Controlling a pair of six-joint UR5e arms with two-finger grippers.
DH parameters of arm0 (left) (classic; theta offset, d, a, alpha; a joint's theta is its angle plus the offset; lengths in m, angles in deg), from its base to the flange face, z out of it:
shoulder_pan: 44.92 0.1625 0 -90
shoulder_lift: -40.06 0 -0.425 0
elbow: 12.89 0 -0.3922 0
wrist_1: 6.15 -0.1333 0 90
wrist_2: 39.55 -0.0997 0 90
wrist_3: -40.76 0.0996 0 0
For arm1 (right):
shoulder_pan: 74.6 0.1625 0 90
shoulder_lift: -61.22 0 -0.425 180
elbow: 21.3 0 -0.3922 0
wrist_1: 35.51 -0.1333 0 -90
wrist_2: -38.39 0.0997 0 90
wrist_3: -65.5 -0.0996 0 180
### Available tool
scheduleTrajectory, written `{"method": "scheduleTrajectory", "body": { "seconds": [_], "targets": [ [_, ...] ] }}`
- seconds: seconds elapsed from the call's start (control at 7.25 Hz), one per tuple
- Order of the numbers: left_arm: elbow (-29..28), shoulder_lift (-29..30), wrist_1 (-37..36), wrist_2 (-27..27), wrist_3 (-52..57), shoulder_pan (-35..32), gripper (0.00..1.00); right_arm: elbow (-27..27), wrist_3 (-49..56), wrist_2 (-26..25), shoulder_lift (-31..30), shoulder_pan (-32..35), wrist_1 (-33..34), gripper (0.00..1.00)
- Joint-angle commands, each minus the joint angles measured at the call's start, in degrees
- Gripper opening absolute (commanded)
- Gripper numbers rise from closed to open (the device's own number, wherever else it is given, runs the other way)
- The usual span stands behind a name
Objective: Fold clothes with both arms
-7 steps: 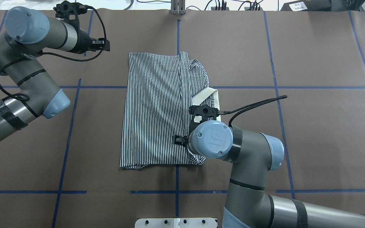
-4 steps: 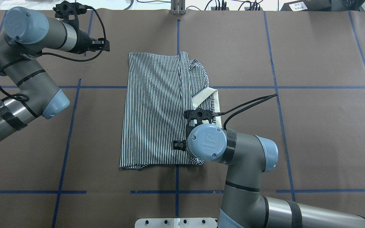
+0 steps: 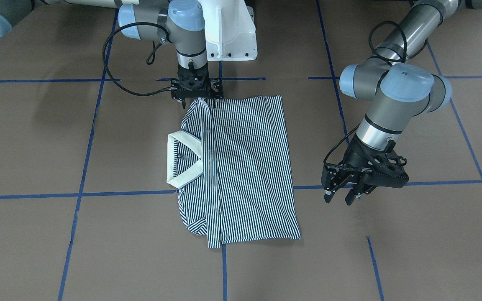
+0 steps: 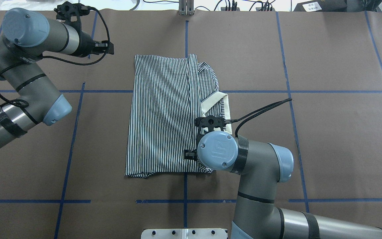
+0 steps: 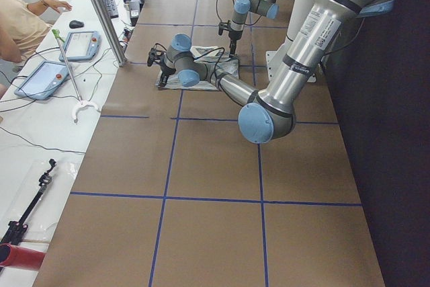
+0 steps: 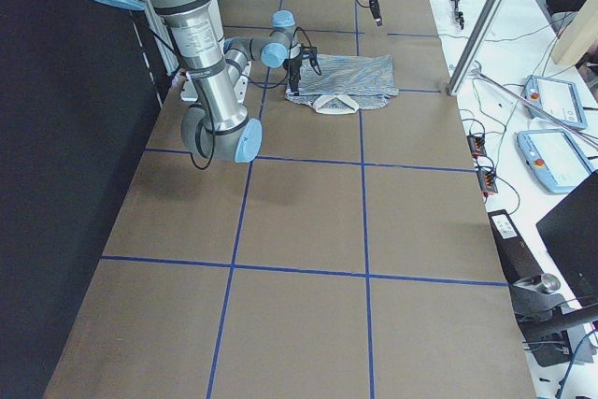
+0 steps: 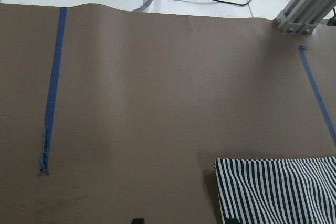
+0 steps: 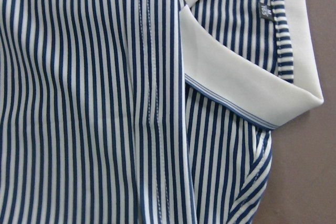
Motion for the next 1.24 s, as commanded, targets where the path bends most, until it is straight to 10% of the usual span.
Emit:
{"method": "scheduleTrajectory", "body": {
  "seconds": [0.0, 1.1],
  "targets": [
    [0.19, 0.03, -0.01, -0.03, -0.09, 0.00, 0.61, 0.39, -0.71, 0.01, 0.32, -0.36, 0.27, 0.94],
    [0.98, 0.03, -0.10, -0.12, -0.18, 0.00, 0.61, -0.13, -4.39, 0.01, -1.00, -1.15, 0.09, 0.46]
  ]
}}
